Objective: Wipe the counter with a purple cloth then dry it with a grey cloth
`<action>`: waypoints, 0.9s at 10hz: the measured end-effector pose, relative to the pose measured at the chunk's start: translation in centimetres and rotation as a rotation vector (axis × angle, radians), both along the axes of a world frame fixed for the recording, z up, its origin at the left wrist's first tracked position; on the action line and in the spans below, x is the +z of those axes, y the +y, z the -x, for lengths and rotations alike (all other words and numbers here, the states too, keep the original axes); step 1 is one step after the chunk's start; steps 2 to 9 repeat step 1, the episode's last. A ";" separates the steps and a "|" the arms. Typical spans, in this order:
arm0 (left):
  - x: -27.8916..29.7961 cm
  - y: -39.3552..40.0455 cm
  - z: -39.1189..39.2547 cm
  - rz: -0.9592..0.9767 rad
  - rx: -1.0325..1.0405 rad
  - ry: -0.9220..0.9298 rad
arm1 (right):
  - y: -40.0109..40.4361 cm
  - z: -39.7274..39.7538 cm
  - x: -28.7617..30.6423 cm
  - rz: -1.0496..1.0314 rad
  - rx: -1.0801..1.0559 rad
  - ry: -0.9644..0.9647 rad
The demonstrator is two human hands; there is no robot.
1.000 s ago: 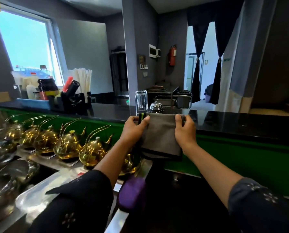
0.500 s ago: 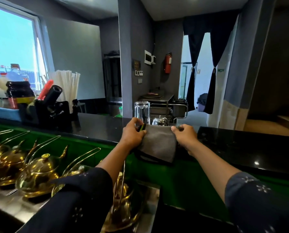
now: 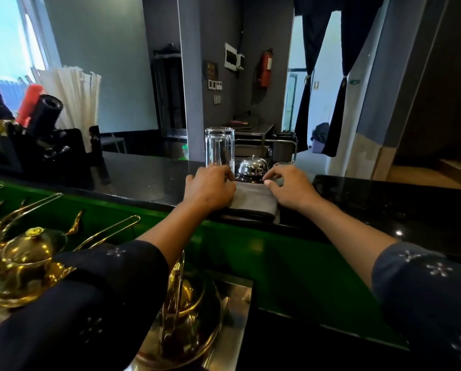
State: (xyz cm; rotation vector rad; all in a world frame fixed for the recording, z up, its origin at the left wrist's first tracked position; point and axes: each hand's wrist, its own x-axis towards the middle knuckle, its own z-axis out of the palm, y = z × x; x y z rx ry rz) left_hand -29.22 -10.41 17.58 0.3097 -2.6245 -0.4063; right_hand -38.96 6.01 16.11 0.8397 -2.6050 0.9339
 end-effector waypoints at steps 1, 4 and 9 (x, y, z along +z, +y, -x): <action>-0.4 0.5 -0.2 0.044 -0.024 -0.128 | 0.5 -0.8 0.1 -0.079 0.051 -0.028; -0.4 0.5 -0.2 0.044 -0.024 -0.128 | 0.5 -0.8 0.1 -0.079 0.051 -0.028; -0.4 0.5 -0.2 0.044 -0.024 -0.128 | 0.5 -0.8 0.1 -0.079 0.051 -0.028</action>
